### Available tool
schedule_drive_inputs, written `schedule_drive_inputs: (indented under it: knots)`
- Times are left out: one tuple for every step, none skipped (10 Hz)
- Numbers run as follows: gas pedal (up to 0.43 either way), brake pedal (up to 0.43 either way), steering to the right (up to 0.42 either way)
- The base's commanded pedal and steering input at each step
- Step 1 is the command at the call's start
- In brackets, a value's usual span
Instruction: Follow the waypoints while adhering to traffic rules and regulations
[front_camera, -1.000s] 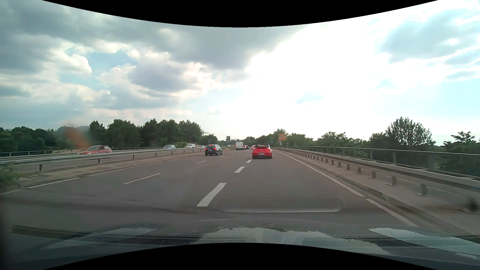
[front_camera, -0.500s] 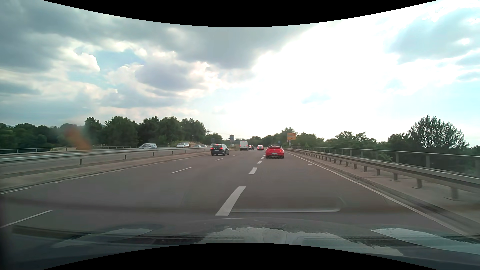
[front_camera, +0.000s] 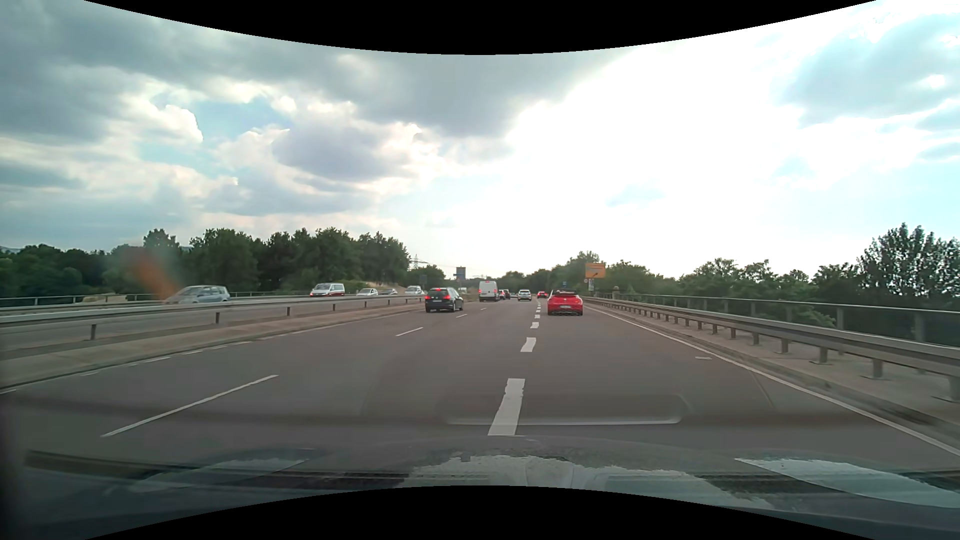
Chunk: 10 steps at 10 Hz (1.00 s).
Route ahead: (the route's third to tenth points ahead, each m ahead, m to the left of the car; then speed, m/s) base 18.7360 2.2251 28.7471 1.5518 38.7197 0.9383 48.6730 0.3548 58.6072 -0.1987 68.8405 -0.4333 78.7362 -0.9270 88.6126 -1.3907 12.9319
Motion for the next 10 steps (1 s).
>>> schedule_drive_inputs:
  knots:
    - [0.000,0.000,0.000]
    - [0.000,0.000,0.000]
    - [0.000,0.006,0.001]
    - [0.000,0.012,0.001]
    - [0.000,0.043,0.003]
    - [0.000,0.055,0.006]
    - [0.000,0.073,0.006]
    - [0.000,0.091,0.007]
    - [0.000,0.098,0.007]
    - [0.000,0.110,0.007]
